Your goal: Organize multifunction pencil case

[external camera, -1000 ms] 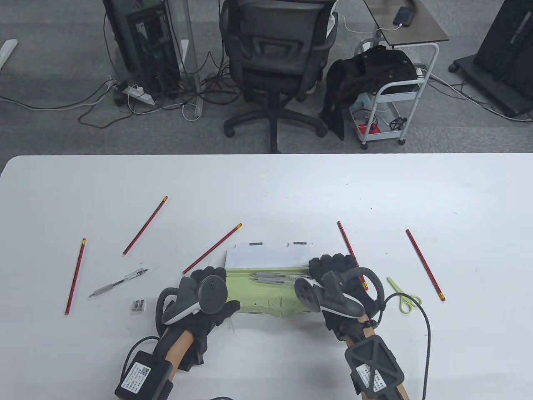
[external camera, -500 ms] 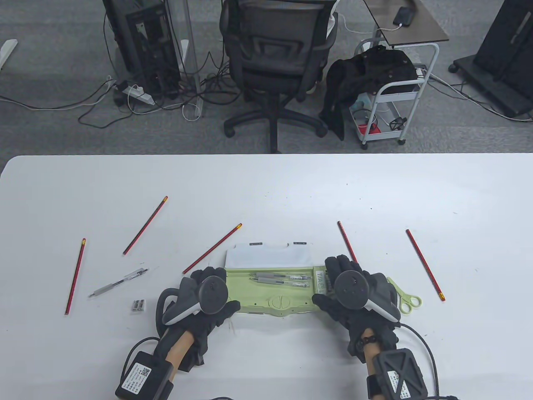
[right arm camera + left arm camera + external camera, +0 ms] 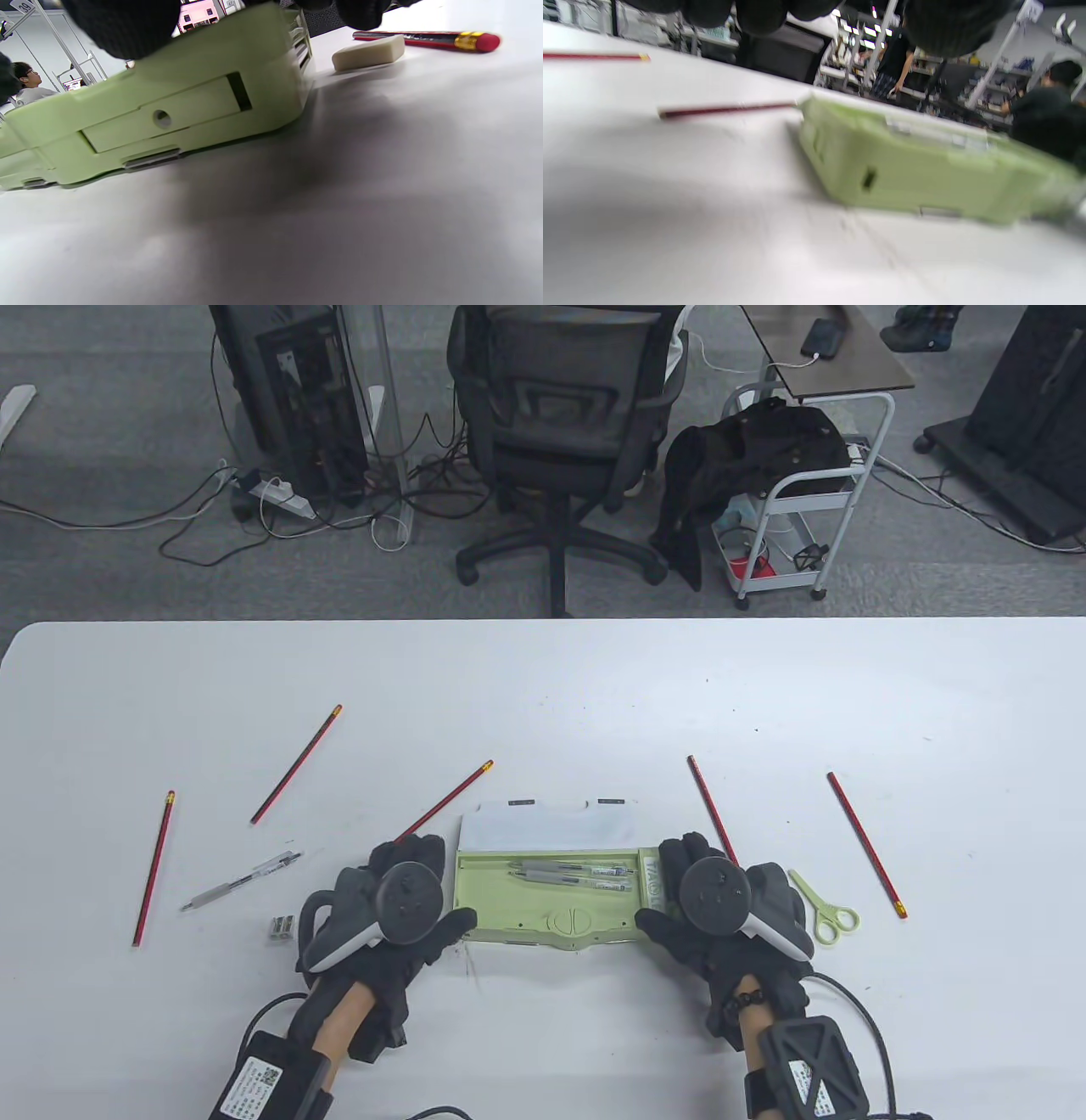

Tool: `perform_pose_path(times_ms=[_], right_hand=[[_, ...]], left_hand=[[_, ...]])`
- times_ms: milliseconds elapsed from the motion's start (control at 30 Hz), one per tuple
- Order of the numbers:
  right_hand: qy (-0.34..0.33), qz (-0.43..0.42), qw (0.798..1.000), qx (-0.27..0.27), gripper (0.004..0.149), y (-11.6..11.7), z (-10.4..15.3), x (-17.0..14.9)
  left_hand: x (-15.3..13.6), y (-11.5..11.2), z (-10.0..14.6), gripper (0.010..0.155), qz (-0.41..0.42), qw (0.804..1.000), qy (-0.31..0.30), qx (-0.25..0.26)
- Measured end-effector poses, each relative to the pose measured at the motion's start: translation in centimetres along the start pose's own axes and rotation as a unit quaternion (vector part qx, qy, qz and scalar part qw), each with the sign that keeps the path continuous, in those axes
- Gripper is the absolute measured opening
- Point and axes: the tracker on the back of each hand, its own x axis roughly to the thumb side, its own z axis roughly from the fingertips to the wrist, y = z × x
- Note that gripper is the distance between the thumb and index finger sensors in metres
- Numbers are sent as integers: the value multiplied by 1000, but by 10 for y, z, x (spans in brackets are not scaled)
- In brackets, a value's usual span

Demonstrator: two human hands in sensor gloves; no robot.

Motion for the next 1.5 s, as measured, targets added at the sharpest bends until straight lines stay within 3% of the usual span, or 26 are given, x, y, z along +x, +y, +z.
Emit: perform_pose_path(times_ms=[100, 233, 367, 533, 900, 1167, 1500], right_hand=[[1, 2, 1000, 3, 89, 0, 0, 0], [1, 0, 1000, 6, 89, 0, -1, 1], [1, 2, 1000, 8, 89, 0, -1, 1], [0, -1, 1000, 10, 89, 0, -1, 2], [0, 5, 1000, 15, 89, 0, -2, 3], [0, 11, 1000, 17, 89, 0, -2, 4], [0, 15, 1000, 21, 89, 0, -2, 6]], left_hand=[[-32, 34, 8, 86, -30, 998, 52, 26], [-84, 60, 14, 77, -49, 988, 137, 41], [-130, 56, 16, 70, -88, 973, 211, -8], [-157, 34, 9, 61, -125, 961, 241, -43], [-177, 0, -13, 53, -183, 938, 280, -94], [-174, -8, -21, 46, -232, 928, 281, -78], [-174, -10, -22, 43, -242, 930, 270, -66]])
